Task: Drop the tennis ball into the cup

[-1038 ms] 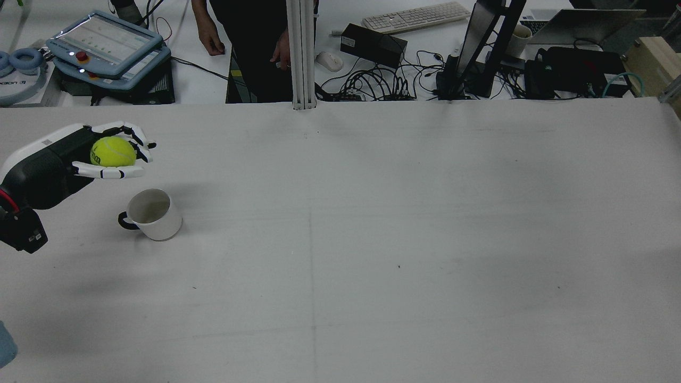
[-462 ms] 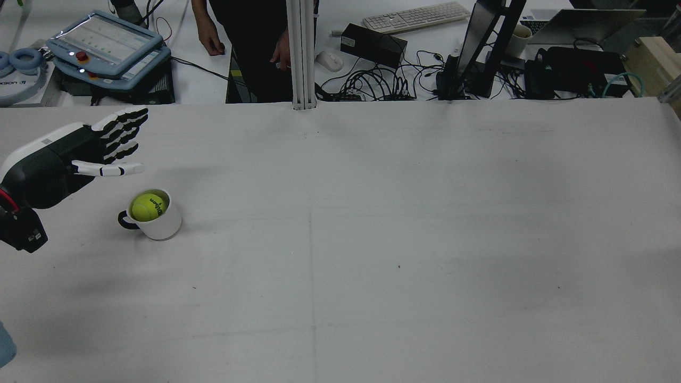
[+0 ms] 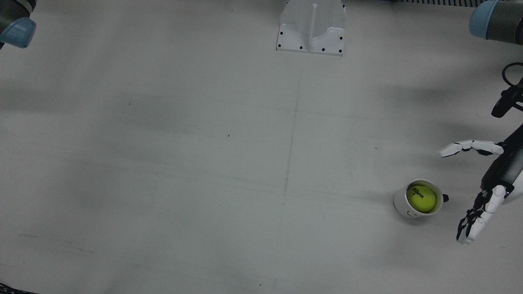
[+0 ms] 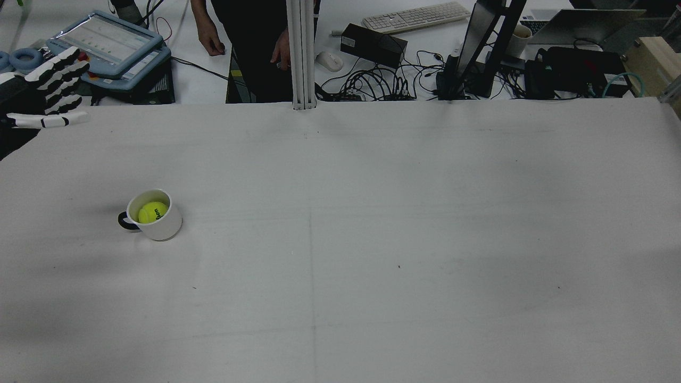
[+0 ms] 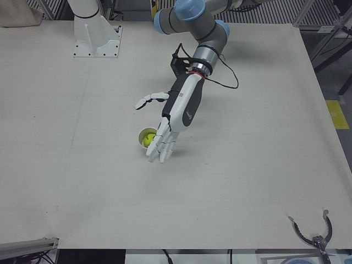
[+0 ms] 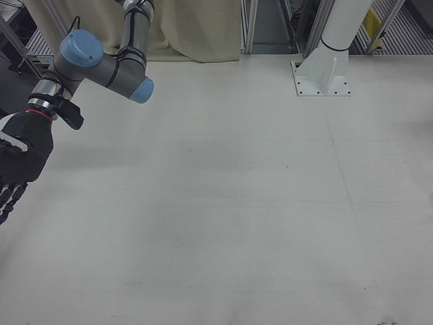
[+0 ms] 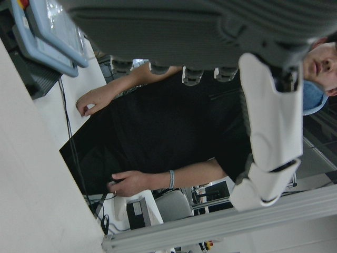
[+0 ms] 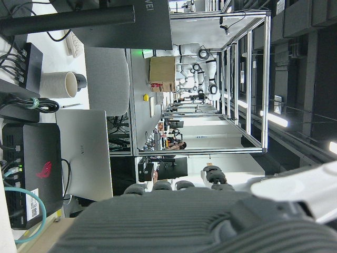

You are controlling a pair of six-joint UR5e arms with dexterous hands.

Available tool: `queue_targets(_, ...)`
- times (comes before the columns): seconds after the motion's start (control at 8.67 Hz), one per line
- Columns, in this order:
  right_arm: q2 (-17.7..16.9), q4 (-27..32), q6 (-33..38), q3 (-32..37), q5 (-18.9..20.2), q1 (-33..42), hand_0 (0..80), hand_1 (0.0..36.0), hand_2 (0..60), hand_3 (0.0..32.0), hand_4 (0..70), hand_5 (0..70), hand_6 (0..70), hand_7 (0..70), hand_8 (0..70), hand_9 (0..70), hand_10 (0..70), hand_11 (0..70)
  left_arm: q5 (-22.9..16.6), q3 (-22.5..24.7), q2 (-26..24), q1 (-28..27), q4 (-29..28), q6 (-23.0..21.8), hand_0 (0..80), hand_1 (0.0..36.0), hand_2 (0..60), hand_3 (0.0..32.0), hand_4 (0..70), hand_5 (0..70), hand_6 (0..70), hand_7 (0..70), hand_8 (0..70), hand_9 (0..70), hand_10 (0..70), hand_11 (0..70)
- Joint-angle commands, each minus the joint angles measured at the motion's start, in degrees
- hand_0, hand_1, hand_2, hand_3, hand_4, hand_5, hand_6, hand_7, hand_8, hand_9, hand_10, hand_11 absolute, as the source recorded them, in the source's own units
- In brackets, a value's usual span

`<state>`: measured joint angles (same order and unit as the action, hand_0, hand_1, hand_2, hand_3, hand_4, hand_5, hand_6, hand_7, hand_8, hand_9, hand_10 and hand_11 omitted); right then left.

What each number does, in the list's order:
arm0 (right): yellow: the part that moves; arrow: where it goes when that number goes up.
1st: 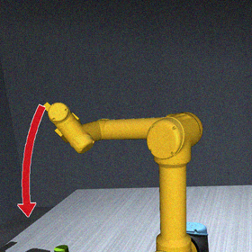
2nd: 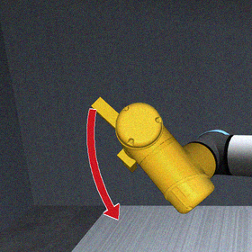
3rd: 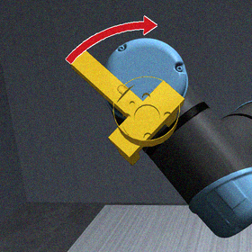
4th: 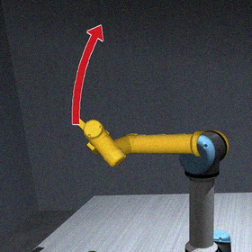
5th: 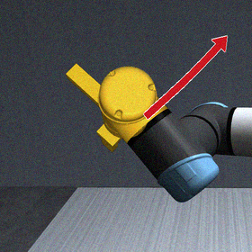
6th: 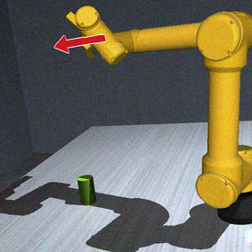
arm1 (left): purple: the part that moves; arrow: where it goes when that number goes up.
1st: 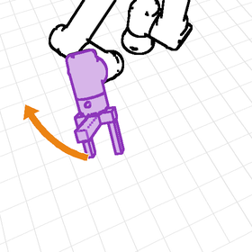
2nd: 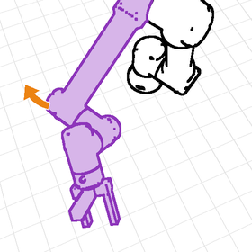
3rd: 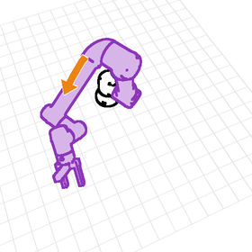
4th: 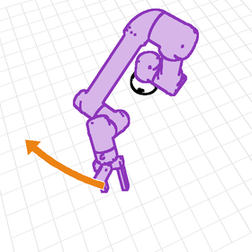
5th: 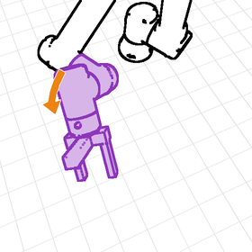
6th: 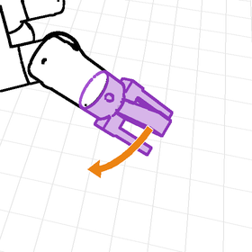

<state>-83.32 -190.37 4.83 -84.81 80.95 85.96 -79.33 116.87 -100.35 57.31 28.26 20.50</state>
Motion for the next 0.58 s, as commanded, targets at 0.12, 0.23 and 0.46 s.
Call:
queue_targets(0.12,0.0,0.0,0.0,0.0,0.0,0.0,0.0,0.0,0.0,0.0,0.0,0.0,0.0,0.0,0.0,0.0,0.0,0.0,-1.5,-0.7,6.2,16.6,-1.4,1.0,49.1,31.3,54.5,17.6,0.0,5.0,0.8,5.3,0.0,0.0,0.6,3.8)
queue_targets(0.23,0.0,0.0,0.0,0.0,0.0,0.0,0.0,0.0,0.0,0.0,0.0,0.0,0.0,0.0,0.0,0.0,0.0,0.0,-1.7,-0.7,7.5,17.0,-1.8,1.0,49.6,32.5,55.7,16.6,0.0,5.0,0.6,7.0,0.0,0.1,0.8,4.0)
queue_targets(0.46,0.0,0.0,0.0,0.0,0.0,0.0,0.0,0.0,0.0,0.0,0.0,0.0,0.0,0.0,0.0,0.0,0.0,0.0,-1.9,-0.6,7.5,17.0,-1.9,1.0,50.1,32.8,60.0,15.6,0.0,17.6,16.6,5.1,3.0,0.0,0.6,3.9)
